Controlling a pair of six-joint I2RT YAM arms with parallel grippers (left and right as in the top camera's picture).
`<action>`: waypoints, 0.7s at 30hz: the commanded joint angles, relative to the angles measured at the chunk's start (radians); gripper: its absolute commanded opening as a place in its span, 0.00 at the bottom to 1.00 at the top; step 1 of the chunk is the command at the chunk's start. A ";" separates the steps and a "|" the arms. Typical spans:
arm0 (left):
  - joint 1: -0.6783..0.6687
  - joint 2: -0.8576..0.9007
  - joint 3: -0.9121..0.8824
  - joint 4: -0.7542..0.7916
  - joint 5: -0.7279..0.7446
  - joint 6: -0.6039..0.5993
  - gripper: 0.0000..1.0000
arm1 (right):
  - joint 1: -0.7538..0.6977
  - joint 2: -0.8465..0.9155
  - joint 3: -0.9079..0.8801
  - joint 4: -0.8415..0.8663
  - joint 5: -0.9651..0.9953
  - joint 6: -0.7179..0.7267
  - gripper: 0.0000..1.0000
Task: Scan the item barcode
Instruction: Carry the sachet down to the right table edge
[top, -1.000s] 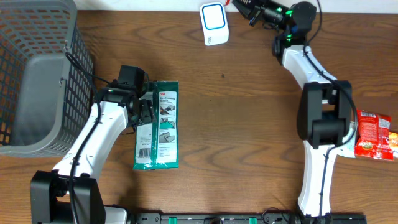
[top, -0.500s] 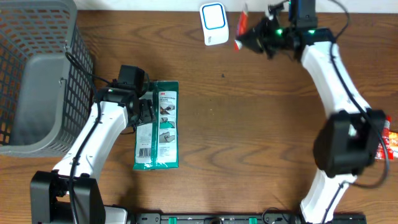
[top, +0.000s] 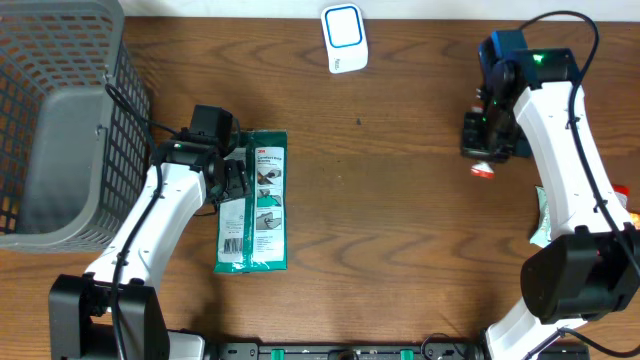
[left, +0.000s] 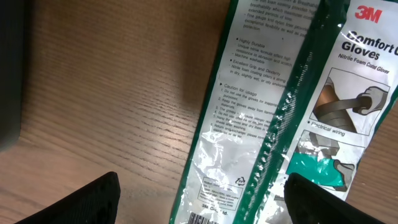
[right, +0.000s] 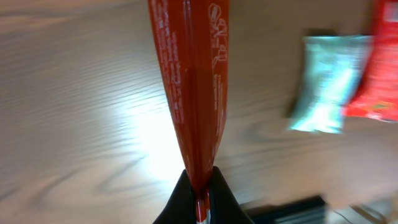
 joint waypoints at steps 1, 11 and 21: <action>0.006 -0.007 0.015 0.000 -0.006 0.005 0.85 | -0.036 0.006 -0.064 0.028 0.189 0.036 0.01; 0.006 -0.007 0.015 0.000 -0.006 0.005 0.85 | -0.137 0.007 -0.288 0.233 0.188 0.036 0.01; 0.006 -0.007 0.015 0.000 -0.006 0.005 0.85 | -0.229 0.008 -0.388 0.344 0.175 0.035 0.52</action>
